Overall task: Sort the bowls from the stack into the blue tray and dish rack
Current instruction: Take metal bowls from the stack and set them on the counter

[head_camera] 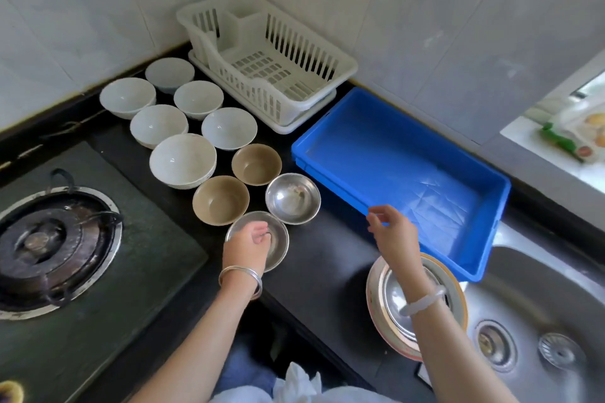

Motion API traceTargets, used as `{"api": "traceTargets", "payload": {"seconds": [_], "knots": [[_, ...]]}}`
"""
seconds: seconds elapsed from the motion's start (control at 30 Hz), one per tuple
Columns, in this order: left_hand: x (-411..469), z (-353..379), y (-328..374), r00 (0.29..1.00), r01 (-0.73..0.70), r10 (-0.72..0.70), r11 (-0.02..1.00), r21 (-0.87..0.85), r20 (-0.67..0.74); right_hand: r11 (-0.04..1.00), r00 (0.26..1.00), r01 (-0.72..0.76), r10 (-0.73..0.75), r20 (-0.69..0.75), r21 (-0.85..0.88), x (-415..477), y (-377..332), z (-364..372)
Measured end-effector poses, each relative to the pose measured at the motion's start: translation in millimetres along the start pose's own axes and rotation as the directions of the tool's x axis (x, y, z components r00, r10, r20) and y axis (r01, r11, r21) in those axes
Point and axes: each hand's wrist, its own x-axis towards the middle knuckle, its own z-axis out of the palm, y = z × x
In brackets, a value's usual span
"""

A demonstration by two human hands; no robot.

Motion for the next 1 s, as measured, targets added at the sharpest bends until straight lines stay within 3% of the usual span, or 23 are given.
{"api": "traceTargets", "payload": {"seconds": [0.2,0.37,0.63,1.0], "knots": [[-32.3,76.8,27.0,0.93,-0.123,0.094,0.991,0.058,0.356,0.964,0.942,-0.111,0.025,-0.335,-0.241,-51.8,76.9,-61.3],[-57.0,127.6,40.0,0.849,-0.234,0.126,0.96,0.151,0.512,0.93,0.908,-0.29,0.193,-0.373,-0.224,-77.3,121.3,-66.6],[-65.9,155.7,41.5,0.821,-0.408,0.183,0.85,0.333,0.541,0.931,0.881,-0.354,0.298,-0.369,-0.093,-78.3,128.2,-60.9],[-63.7,161.6,40.5,0.814,-0.42,0.188,0.844,0.334,0.549,0.914,0.866,-0.351,0.234,-0.443,-0.203,-83.0,129.7,-71.2]]}}
